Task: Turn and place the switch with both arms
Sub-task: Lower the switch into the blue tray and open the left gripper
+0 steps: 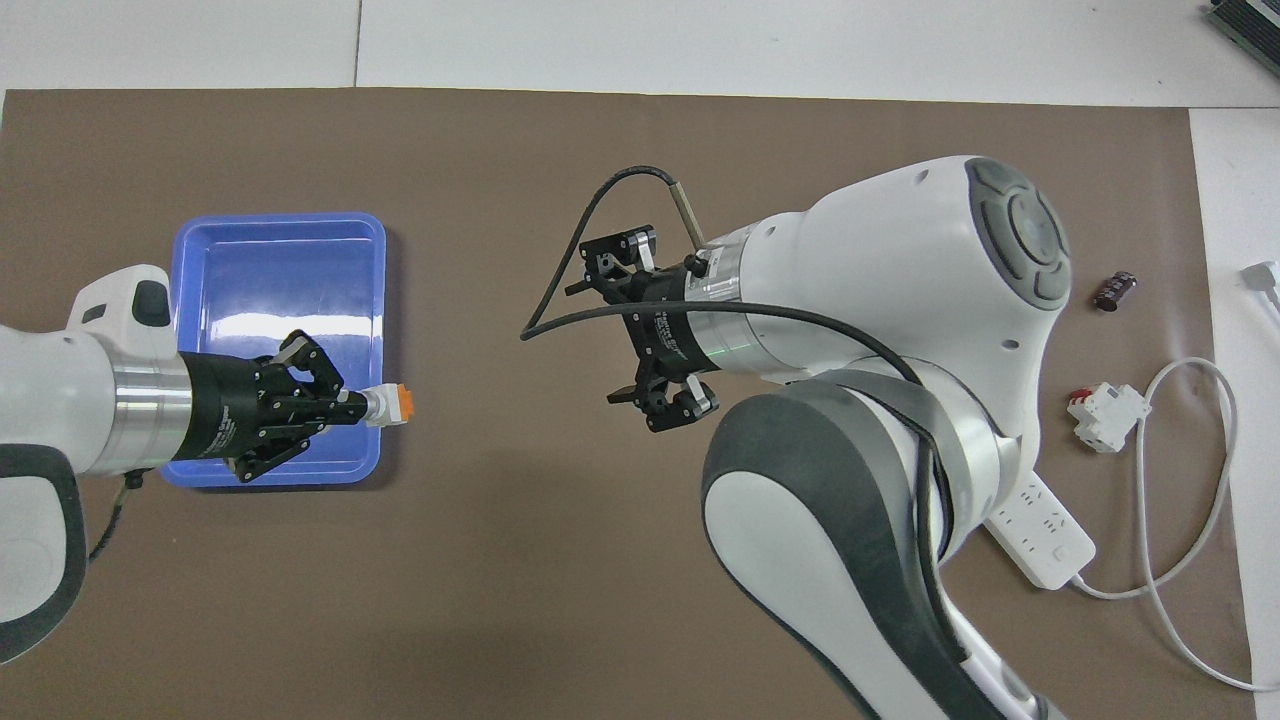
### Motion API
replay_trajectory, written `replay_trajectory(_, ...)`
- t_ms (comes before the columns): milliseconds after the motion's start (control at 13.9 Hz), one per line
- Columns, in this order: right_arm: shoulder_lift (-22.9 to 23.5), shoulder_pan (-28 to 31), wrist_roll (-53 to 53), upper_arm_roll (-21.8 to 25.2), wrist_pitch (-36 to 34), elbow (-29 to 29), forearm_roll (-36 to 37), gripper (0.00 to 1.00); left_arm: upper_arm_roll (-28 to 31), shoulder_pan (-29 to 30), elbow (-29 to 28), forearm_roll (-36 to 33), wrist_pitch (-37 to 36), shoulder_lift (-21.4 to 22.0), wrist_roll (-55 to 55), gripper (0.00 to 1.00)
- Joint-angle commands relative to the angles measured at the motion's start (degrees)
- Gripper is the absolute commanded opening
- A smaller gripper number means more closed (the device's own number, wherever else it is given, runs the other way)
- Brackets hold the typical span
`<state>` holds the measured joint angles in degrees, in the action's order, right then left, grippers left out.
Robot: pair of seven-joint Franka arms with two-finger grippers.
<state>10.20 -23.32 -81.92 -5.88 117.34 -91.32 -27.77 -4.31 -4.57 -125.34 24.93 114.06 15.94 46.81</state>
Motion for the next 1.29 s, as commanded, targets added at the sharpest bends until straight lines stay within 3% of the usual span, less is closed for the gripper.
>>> replay_trajectory(0,-1.5,3.9,9.2,-0.2,-1.1,-0.9,6.3,1.0,-0.5,5.4,-7.4,-3.3,0.5,4.4,-15.5,0.0)
replay_trajectory(215,-3.4,7.6,21.9,-0.2,-1.2,-2.7,16.1,1.0,-0.5,8.9,-11.1,-3.5,6.1,3.0,-33.0,0.0)
replay_trajectory(359,-5.0,10.0,29.0,-0.2,-1.8,-4.0,24.0,1.0,-0.5,9.0,-11.4,-5.1,10.8,-0.9,-40.9,0.0)
replay_trajectory(574,-6.7,15.0,42.6,-0.1,-5.4,-3.9,27.1,1.0,-0.5,8.2,-11.3,-11.5,16.1,-6.4,-42.9,0.0)
replay_trajectory(933,-9.2,18.1,48.6,-0.1,-11.3,-3.3,29.4,1.0,-0.6,8.1,-11.3,-11.7,16.3,-6.7,-44.0,0.0)
replay_trajectory(1005,-9.3,18.3,49.8,0.0,-12.6,-3.0,29.4,1.0,-0.7,7.9,-11.0,-11.7,16.3,-6.8,-44.3,0.21)
replay_trajectory(1077,-9.5,18.7,51.2,0.2,-13.6,-2.9,29.4,1.0,-0.6,7.9,-10.5,-11.7,17.2,-7.4,-44.2,0.48)
replay_trajectory(1148,-10.1,19.6,52.8,0.1,-14.5,-2.8,29.4,1.0,-0.6,8.1,-9.1,-11.7,18.0,-8.1,-44.3,0.67)
replay_trajectory(1220,-10.9,20.3,54.6,0.1,-16.0,-2.7,29.4,1.0,-0.6,8.1,-8.3,-11.7,18.1,-8.6,-44.3,0.78)
